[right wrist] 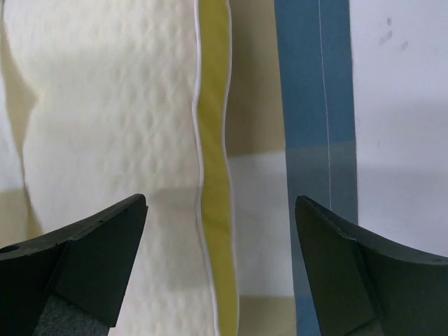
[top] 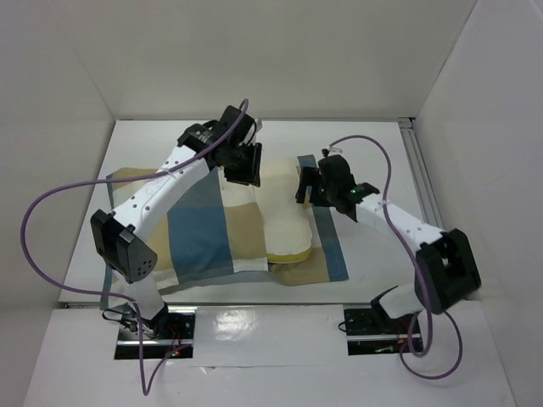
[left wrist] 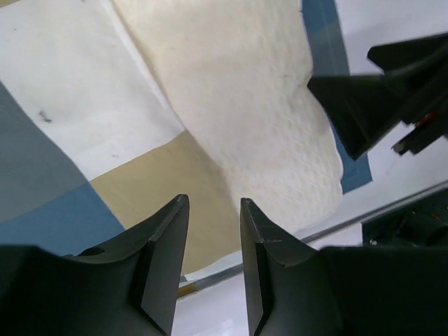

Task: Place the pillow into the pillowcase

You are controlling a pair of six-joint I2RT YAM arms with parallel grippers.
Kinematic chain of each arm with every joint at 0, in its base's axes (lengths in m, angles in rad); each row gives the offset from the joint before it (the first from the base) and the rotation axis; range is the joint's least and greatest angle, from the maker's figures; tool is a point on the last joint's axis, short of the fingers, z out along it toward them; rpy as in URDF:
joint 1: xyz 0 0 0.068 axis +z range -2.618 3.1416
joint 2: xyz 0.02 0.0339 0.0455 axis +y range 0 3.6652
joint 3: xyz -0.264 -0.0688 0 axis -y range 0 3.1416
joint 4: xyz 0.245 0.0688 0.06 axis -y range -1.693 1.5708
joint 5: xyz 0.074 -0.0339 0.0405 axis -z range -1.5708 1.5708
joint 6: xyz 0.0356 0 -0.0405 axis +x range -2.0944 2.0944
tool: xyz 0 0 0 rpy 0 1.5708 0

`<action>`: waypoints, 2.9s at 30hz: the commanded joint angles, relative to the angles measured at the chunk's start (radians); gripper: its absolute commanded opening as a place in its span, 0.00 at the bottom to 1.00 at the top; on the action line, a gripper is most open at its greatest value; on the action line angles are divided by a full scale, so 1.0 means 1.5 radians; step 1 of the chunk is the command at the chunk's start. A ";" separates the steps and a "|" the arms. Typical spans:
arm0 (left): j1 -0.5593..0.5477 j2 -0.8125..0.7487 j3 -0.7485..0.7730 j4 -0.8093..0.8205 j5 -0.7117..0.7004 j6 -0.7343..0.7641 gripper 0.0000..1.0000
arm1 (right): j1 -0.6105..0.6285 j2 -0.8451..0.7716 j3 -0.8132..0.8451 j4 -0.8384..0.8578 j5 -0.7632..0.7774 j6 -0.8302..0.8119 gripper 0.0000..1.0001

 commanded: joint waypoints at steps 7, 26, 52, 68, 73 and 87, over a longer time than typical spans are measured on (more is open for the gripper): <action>0.029 -0.014 -0.124 -0.039 -0.188 -0.126 0.49 | -0.044 0.218 0.207 0.040 -0.153 -0.049 1.00; 0.123 0.258 0.000 0.089 0.019 -0.037 0.44 | 0.136 0.086 -0.041 0.149 -0.221 0.075 0.00; -0.177 0.085 -0.031 0.039 -0.153 -0.114 0.82 | -0.016 -0.252 -0.135 -0.132 0.071 0.122 0.93; -0.150 0.208 -0.042 0.004 -0.228 -0.127 0.00 | -0.116 -0.155 -0.130 -0.077 -0.125 -0.001 0.99; -0.086 0.078 -0.056 0.019 -0.133 -0.053 0.00 | -0.054 -0.019 -0.058 -0.045 -0.163 -0.075 0.99; -0.013 -0.008 -0.058 0.025 -0.009 -0.006 0.00 | -0.016 0.258 0.146 0.137 -0.295 -0.201 0.99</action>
